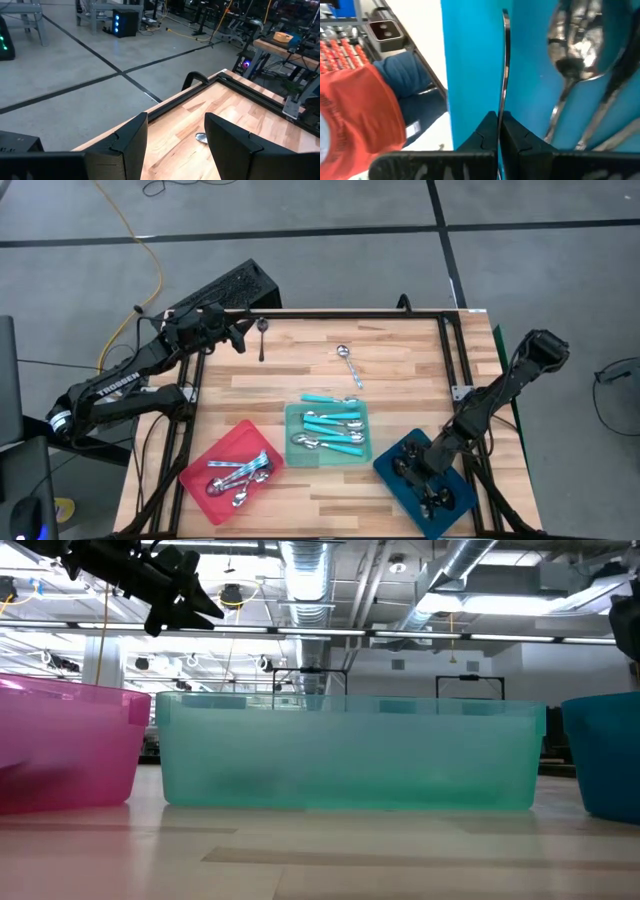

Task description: Sort silverware by color (type)

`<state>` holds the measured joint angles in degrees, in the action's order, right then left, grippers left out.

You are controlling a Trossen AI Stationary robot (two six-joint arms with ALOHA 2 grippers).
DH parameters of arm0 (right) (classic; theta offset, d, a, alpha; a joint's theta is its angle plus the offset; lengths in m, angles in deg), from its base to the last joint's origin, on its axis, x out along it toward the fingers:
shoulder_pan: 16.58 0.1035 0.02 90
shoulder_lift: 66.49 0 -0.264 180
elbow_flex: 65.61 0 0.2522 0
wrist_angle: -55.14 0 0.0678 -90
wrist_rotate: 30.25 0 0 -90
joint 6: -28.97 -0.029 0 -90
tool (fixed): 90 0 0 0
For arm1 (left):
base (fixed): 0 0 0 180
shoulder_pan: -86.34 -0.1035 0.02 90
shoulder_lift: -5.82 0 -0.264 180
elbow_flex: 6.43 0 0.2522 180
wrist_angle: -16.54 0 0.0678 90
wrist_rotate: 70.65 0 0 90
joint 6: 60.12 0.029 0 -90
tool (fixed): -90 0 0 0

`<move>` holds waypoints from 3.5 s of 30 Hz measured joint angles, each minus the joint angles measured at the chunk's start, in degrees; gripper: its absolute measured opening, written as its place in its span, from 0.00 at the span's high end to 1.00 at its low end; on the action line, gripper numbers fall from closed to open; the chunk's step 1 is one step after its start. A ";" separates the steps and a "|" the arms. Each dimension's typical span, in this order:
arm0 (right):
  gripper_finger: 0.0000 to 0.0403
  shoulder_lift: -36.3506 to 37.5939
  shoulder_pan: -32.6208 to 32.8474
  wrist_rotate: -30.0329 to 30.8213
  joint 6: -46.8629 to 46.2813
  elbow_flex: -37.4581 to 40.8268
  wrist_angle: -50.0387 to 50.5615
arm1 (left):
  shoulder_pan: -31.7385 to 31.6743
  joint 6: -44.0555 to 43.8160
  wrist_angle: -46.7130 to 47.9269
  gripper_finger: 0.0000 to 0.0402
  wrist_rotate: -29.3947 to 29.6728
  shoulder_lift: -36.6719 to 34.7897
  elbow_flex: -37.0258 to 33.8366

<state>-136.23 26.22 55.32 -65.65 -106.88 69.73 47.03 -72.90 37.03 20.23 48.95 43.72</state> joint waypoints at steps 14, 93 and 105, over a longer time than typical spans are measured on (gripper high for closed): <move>0.95 -0.68 2.17 4.42 0.00 0.00 0.20 | 0.00 -0.04 0.37 0.55 0.00 0.00 0.00; 0.59 -16.56 2.36 -3.06 -2.83 1.34 -15.42 | -0.02 -0.35 -0.07 0.55 2.82 -0.02 0.00; 0.60 -8.20 0.40 -3.02 -2.63 1.53 -9.99 | 0.00 -0.35 0.02 0.55 2.80 -0.02 0.00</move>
<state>-144.43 26.62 52.31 -68.28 -105.35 59.74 47.03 -73.25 37.05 23.03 48.93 43.72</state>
